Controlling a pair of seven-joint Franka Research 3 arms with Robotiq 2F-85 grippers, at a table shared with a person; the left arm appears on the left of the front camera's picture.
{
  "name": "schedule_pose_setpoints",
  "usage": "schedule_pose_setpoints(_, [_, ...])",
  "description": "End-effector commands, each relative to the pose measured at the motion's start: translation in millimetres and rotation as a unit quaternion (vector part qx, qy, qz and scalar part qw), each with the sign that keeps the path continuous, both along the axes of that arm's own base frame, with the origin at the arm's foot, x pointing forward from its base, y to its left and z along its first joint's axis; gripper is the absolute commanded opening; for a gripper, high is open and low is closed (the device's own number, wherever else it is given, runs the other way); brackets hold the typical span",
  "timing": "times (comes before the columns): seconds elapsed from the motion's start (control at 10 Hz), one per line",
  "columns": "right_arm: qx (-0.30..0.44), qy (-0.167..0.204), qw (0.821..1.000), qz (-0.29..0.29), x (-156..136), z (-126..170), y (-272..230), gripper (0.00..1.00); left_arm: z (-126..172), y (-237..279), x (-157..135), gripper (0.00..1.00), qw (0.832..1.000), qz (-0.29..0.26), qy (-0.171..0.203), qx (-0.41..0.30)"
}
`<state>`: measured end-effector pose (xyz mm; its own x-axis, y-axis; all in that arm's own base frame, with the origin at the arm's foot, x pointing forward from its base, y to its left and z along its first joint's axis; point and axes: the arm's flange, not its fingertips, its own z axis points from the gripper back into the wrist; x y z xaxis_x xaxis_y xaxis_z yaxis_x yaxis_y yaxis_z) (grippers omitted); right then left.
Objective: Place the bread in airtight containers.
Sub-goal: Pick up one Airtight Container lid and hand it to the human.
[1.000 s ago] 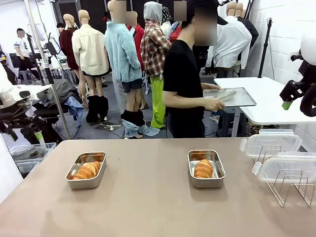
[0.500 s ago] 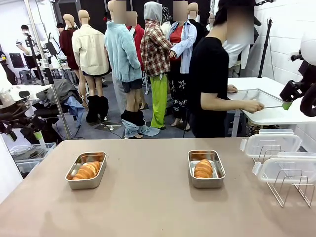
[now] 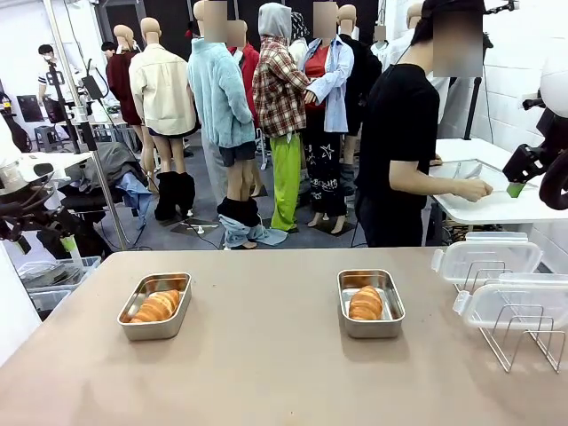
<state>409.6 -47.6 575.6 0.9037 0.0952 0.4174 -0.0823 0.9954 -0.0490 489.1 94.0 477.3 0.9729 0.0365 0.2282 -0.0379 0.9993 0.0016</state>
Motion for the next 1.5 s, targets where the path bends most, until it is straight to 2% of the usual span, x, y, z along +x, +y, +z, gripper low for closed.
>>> schedule_pose_setpoints(0.0, [-0.003,0.001,1.0,-0.007,2.7,0.2,1.4,1.0,0.2,2.1,-3.2,1.0,1.0,0.002,-0.005,0.0])
schedule_pose_setpoints(1.4, [-0.003,0.001,1.0,-0.007,2.7,0.2,1.4,1.0,0.2,2.1,-3.2,1.0,1.0,0.002,-0.005,0.0])
